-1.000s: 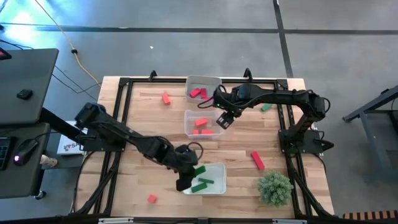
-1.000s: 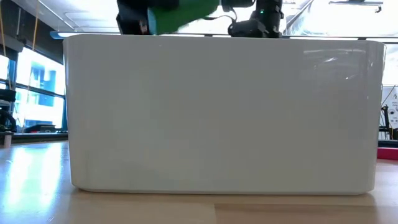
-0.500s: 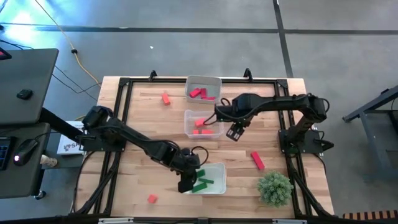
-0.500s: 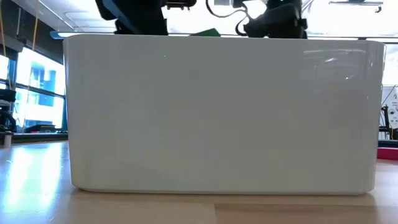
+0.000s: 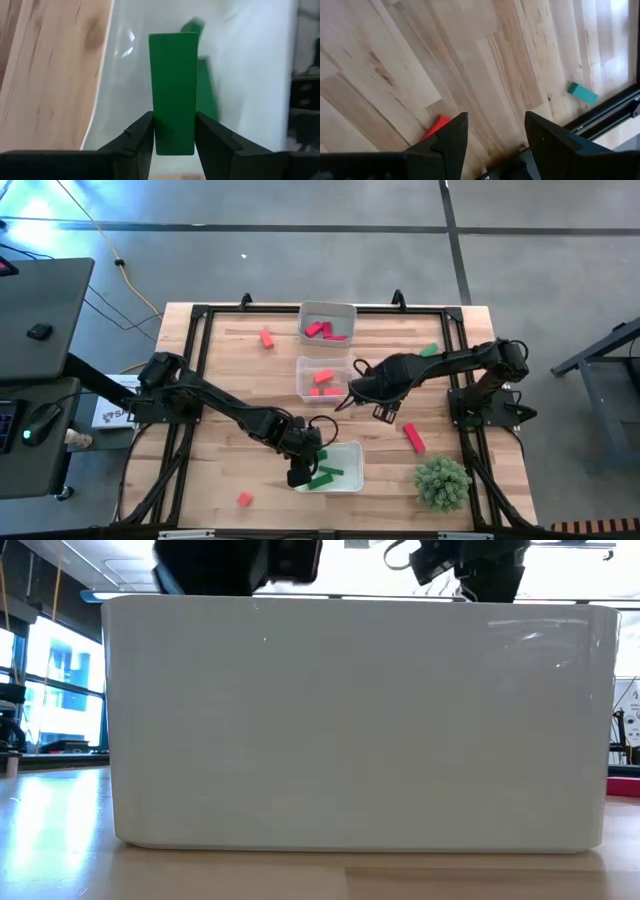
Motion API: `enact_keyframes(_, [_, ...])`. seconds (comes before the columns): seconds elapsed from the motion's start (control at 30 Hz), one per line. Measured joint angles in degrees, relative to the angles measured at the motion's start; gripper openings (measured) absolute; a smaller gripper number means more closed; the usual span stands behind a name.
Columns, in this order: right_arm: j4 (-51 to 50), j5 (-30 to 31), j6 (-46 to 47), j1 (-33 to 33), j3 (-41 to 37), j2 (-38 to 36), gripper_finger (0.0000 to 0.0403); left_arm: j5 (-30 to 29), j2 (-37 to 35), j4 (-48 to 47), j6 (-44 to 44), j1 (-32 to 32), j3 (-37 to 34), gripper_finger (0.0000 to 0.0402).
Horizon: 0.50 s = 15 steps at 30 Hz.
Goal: Sort & place blocks by color
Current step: Put the bottom green block into the white bin, then put the red block into the gray bin
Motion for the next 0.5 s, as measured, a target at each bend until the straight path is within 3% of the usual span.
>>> enact_keyframes(0.23, [0.0,2.8,1.3,4.5,-1.6,0.0,0.0186,0.0,0.5,-0.1,-1.5,0.0,0.0,0.0134])
enact_keyframes(0.5, [0.1,2.9,10.3,8.3,-12.9,-5.7,0.0186,0.0,0.5,-0.1,-1.3,0.3,0.0,0.0147])
